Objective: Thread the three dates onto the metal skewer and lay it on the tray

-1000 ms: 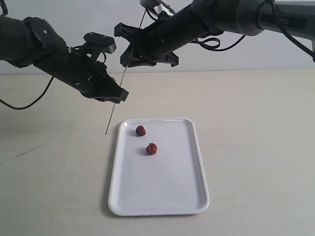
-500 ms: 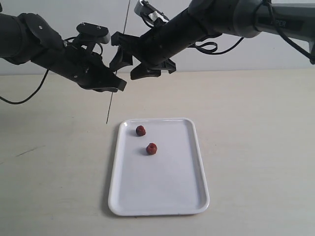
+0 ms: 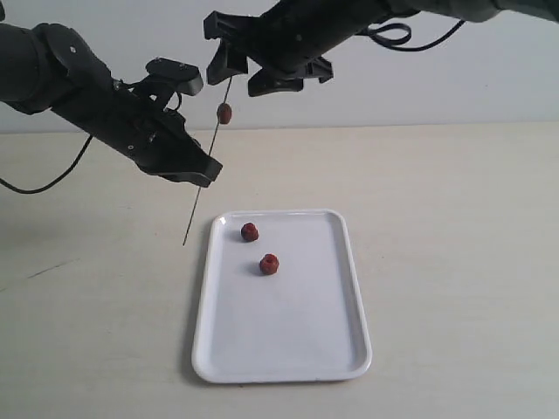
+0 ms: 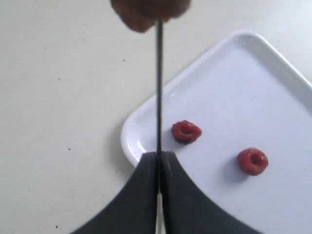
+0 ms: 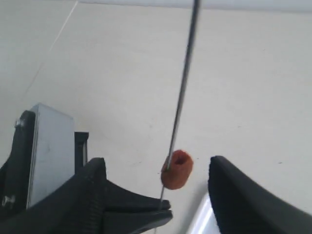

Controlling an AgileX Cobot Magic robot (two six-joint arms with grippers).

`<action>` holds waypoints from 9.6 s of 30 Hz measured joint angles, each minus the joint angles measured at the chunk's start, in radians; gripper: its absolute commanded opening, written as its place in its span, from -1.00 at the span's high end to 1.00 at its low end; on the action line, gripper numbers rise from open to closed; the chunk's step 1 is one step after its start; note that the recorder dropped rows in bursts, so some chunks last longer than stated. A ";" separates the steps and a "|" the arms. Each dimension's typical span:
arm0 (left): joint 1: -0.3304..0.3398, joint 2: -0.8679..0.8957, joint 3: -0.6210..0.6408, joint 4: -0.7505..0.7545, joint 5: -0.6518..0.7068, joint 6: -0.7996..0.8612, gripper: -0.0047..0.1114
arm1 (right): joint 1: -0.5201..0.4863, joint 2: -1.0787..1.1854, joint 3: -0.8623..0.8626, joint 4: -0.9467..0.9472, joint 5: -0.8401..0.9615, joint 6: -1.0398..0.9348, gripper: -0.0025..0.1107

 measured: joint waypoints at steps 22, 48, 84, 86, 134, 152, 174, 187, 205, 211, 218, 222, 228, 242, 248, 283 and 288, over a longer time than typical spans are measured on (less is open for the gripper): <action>0.000 -0.052 0.032 0.546 0.468 -0.499 0.92 | 0.028 -0.004 0.154 -0.313 0.156 0.065 -0.10; -0.006 -0.069 0.071 0.587 0.537 -0.530 0.92 | 0.128 0.173 0.154 -0.481 -0.058 0.102 -0.10; -0.006 -0.069 0.071 0.598 0.537 -0.530 0.92 | 0.159 0.279 0.056 -0.537 -0.003 0.147 0.28; -0.006 -0.069 0.071 0.598 0.537 -0.530 0.92 | 0.159 0.281 0.056 -0.537 -0.009 0.151 0.53; -0.010 -0.067 0.071 0.176 0.465 -0.090 0.92 | -0.132 0.121 0.056 0.054 -0.082 -0.006 0.64; -0.010 -0.026 0.069 0.136 0.380 -0.066 0.92 | -0.136 0.121 0.056 0.315 -0.092 -0.182 0.64; -0.010 -0.026 0.067 0.139 0.324 -0.084 0.92 | -0.136 0.121 0.056 0.433 -0.059 -0.246 0.64; -0.010 -0.013 0.044 0.154 0.320 -0.106 0.92 | -0.136 0.121 0.056 0.433 -0.057 -0.246 0.67; -0.010 -0.003 0.044 0.162 0.327 -0.113 0.92 | -0.136 0.121 0.056 0.443 -0.050 -0.246 0.74; -0.010 -0.003 0.044 0.162 0.327 -0.115 0.92 | -0.136 0.121 0.056 0.445 -0.027 -0.246 0.74; -0.010 -0.003 0.044 0.164 0.319 -0.129 0.92 | -0.136 0.106 0.056 0.445 0.004 -0.264 0.74; -0.010 -0.003 0.044 0.168 0.319 -0.135 0.92 | -0.136 0.099 0.056 0.445 0.011 -0.273 0.74; -0.010 -0.003 0.044 0.168 0.319 -0.140 0.92 | -0.136 0.100 0.056 0.441 0.024 -0.289 0.74; -0.010 -0.003 0.044 0.168 0.317 -0.143 0.92 | -0.158 0.100 0.056 0.400 0.015 -0.295 0.74; -0.010 -0.003 0.044 0.168 0.317 -0.144 0.92 | -0.158 0.100 0.056 0.400 0.011 -0.295 0.74; -0.010 -0.002 0.044 0.172 0.309 -0.144 0.92 | -0.141 0.107 0.056 0.396 0.024 -0.295 0.74; -0.010 0.002 0.044 0.172 0.302 -0.144 0.92 | -0.141 0.109 0.056 0.396 0.028 -0.298 0.74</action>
